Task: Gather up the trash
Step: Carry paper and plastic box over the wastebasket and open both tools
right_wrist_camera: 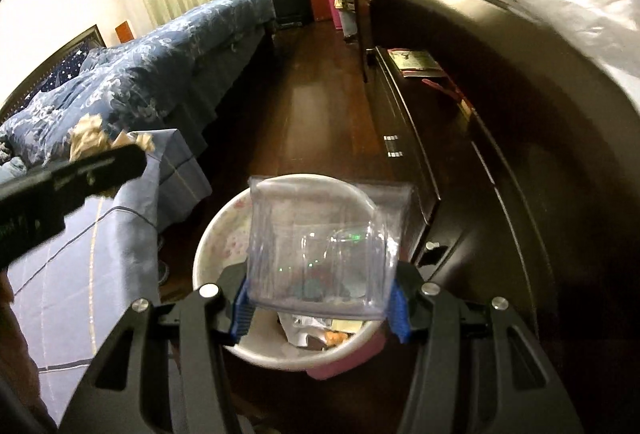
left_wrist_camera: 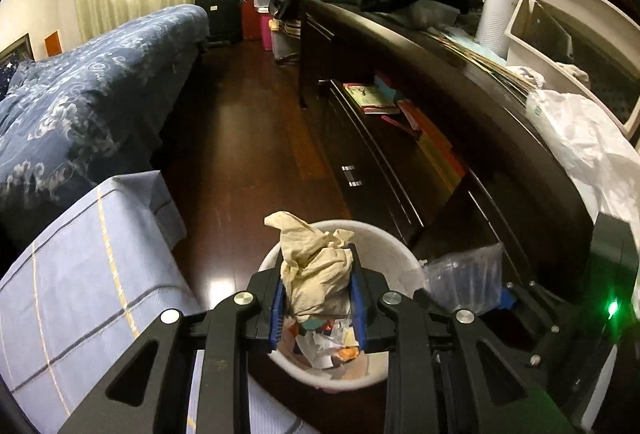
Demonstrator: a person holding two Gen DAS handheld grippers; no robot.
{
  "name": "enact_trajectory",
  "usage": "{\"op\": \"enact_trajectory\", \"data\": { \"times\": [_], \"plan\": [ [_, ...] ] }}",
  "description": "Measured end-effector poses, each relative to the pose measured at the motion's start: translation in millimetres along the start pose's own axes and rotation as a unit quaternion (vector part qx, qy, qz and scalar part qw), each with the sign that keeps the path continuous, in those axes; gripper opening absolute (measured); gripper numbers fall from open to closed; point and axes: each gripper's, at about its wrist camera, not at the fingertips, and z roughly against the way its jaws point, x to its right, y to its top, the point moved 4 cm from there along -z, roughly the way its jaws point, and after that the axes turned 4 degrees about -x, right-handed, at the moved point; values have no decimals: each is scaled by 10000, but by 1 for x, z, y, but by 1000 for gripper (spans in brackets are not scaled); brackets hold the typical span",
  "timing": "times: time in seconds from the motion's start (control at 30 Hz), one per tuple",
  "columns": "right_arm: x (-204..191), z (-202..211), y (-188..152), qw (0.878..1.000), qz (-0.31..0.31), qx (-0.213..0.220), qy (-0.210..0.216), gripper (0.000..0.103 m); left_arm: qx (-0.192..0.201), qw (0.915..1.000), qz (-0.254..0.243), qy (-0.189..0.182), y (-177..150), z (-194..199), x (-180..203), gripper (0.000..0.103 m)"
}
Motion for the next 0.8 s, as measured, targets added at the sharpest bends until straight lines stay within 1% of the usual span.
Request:
{"op": "enact_trajectory", "data": {
  "times": [0.03, 0.1, 0.2, 0.3, 0.37, 0.6, 0.73, 0.8],
  "plan": [
    [1, -4, 2, 10000, 7, 0, 19, 58, -25, 10000, 15, -7, 3, -3, -1, 29],
    [2, -13, 3, 10000, 39, -10, -39, 61, -48, 9999, 88, -4, 9, -10, -4, 31],
    [7, -26, 3, 10000, 10, -50, -63, 67, -81, 9999, 146, -22, 15, -18, -7, 38],
    [12, -36, 1, 9999, -63, -131, -45, 68, -103, 9998, 150, -70, 17, -22, -8, 46],
    [12, -40, 0, 9999, -32, -141, -65, 68, -110, 9997, 146, -172, 17, -23, -7, 51],
    [9, -44, -1, 9999, -22, -152, -43, 68, -250, 9989, 215, -328, 15, -32, -5, 55],
    [10, -40, -5, 9999, -24, -149, -83, 69, -207, 9990, 201, -351, 16, -29, -5, 64],
    [11, -38, -8, 9998, -49, -162, -120, 70, -162, 9992, 182, -306, 16, -26, -5, 67]
  ]
}}
